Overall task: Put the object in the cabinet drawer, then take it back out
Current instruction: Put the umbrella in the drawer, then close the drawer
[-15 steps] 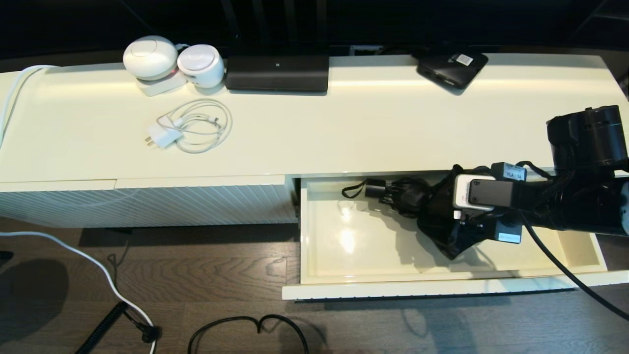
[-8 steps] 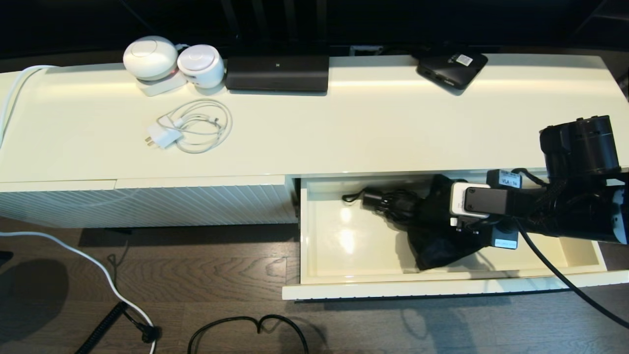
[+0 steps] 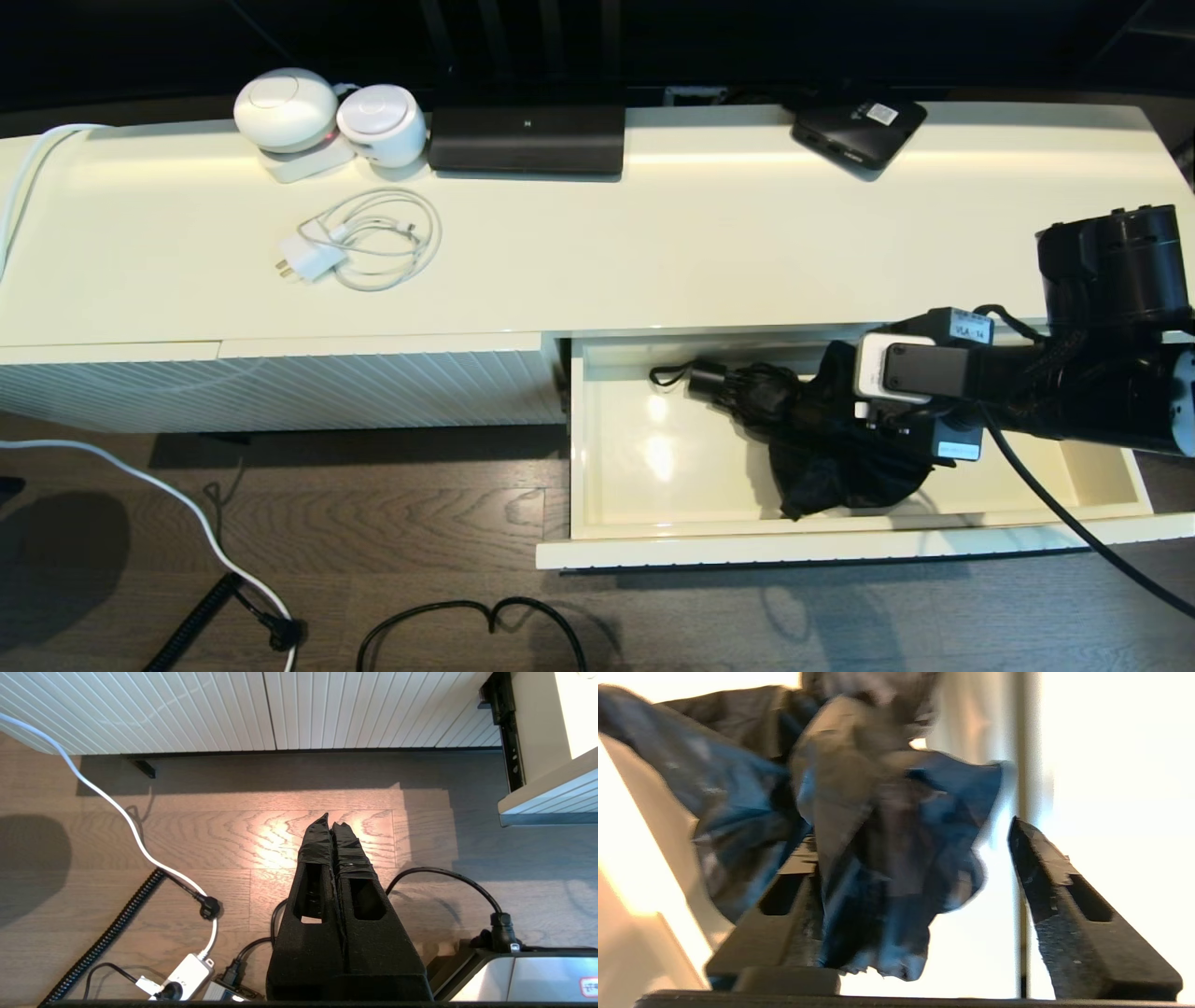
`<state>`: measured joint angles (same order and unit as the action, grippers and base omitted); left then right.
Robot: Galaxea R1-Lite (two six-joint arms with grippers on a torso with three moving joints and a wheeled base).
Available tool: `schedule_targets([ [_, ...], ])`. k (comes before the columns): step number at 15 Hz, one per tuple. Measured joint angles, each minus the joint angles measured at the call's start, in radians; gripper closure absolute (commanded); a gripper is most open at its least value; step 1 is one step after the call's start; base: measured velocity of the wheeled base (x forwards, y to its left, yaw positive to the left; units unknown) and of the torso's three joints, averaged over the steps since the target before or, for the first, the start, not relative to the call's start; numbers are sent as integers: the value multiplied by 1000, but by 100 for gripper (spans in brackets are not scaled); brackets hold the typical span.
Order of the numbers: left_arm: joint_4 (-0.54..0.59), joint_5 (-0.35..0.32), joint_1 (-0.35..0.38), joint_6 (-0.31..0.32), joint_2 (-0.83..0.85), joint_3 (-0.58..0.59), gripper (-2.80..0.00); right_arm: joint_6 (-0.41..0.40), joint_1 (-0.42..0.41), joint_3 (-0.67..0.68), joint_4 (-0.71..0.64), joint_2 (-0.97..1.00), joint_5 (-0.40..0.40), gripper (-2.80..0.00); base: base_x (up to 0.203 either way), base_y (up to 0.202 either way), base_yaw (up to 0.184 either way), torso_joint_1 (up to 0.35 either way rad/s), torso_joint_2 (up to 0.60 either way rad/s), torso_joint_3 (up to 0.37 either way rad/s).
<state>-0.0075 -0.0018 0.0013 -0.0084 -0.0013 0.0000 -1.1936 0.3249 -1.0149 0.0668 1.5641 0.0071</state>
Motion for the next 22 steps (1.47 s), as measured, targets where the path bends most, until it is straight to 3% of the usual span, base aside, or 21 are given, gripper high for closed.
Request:
schedule_targets([
  [8,1,0,1,0,0,0,0,-3,57,-21,-76,-130,-18,-280,0,0,0,0,0,0],
  [9,0,0,0,0,0,0,0,-3,66,-21,-90,-153,-37,0,0,0,0,0,0,0],
  [15,0,0,0,0,0,0,0,-2,100,33,-254,-308,-61,0,0,0,0,0,0,0],
  [19,0,0,0,0,0,0,0,-2,123,126,-291,-398,-60,0,0,0,0,0,0,0],
  [22,1,0,0,0,0,0,0,3,189,178,-297,-424,-60,0,0,0,0,0,0,0],
])
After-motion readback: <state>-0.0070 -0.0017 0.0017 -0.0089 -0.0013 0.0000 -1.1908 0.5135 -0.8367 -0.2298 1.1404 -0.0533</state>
